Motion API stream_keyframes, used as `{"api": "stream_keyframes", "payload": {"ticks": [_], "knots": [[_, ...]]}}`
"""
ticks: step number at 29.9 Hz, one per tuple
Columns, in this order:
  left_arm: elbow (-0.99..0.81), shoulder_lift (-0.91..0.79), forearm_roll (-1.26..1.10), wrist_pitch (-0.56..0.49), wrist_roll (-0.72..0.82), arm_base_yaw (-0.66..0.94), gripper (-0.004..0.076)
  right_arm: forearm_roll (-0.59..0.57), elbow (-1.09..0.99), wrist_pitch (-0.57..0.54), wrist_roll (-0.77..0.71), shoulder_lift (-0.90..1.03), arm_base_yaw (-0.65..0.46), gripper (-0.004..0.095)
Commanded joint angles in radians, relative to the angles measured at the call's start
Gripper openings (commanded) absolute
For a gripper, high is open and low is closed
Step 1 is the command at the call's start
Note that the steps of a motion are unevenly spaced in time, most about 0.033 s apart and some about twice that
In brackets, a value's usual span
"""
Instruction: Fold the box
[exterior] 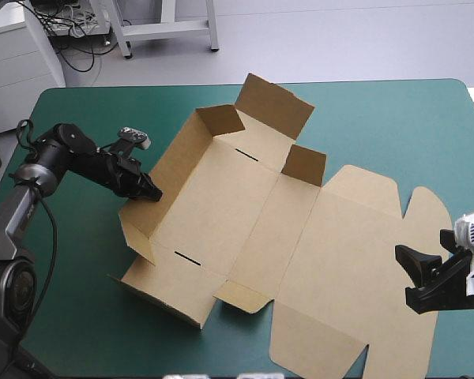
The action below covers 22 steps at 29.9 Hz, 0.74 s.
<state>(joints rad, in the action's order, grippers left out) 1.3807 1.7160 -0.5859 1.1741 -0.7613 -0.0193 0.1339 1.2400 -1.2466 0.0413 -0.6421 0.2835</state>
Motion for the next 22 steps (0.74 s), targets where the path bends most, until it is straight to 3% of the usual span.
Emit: {"api": "stream_keyframes", "payload": {"ticks": [1,14,22], "knots": [[0.099,-0.034,0.068,-0.055,-0.012,-0.053,-0.0032,0.005,0.020,-0.001,0.002,-0.004,-0.004,0.0630],[0.422,0.110,0.335,-0.047,-0.040,-0.182,-0.0032,0.000,0.020,-0.001,-0.006,-0.006,-0.004,0.0630],[0.475,0.129,0.455,-0.204,-0.223,-0.282,-0.0032,-0.066,0.020,0.001,-0.006,-0.006,-0.004,0.0630]]}}
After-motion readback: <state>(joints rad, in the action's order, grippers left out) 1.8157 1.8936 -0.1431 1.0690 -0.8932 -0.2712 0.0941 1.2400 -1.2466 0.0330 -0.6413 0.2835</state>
